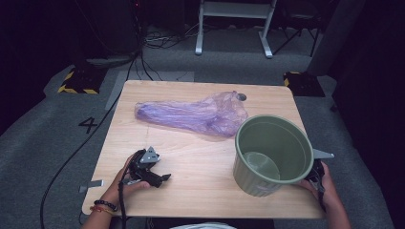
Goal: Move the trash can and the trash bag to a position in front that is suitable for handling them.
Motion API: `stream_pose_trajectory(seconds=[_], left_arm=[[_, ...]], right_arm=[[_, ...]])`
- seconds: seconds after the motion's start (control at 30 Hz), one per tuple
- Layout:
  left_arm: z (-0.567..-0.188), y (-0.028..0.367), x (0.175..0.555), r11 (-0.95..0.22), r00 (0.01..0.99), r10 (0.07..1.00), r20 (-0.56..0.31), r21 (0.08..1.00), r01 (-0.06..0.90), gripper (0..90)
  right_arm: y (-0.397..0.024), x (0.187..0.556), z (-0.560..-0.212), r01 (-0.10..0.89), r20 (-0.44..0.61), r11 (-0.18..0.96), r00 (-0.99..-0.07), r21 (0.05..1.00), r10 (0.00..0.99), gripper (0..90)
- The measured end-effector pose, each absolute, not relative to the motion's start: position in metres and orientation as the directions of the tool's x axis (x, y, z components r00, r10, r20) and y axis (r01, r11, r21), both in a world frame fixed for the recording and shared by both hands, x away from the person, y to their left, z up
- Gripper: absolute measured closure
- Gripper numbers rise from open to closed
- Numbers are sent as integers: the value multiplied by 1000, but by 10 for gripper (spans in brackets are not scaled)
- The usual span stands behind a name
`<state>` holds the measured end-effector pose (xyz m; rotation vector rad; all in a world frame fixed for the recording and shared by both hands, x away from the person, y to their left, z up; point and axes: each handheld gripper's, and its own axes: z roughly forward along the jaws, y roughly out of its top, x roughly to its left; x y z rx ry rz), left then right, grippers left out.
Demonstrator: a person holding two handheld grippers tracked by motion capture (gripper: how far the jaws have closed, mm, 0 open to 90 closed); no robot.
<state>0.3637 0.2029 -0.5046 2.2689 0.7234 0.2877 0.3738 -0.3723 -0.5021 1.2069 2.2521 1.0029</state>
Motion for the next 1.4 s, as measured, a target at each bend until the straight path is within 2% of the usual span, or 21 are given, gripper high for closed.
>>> stream_pose_trajectory(seconds=[0.47, 0.63, 0.67, 0.9, 1.1, 1.2, 1.4], left_arm=[[-505, 203, 364, -573, 809, 588, -5, 703, 421, 84], [-505, 204, 364, -569, 804, 595, -6, 703, 426, 88], [-505, 204, 364, -569, 804, 594, -5, 703, 425, 89], [-505, 204, 364, -569, 803, 595, -5, 703, 426, 90], [-505, 204, 364, -568, 803, 596, -5, 703, 427, 90], [-505, 204, 364, -569, 803, 597, -5, 703, 427, 90], [-505, 204, 364, -568, 803, 596, -5, 703, 427, 90]], right_arm=[[-372, 374, -502, 552, -12, 374, -550, 745, 835, 236], [-370, 373, -500, 547, -28, 389, -554, 741, 832, 261], [-367, 371, -498, 523, -63, 408, -556, 749, 829, 273], [-368, 368, -489, 486, -72, 383, -543, 785, 837, 288], [-369, 365, -489, 486, -73, 413, -577, 770, 814, 281], [-374, 360, -487, 464, -85, 454, -622, 761, 778, 264], [-383, 346, -484, 429, -46, 461, -691, 777, 721, 239]])
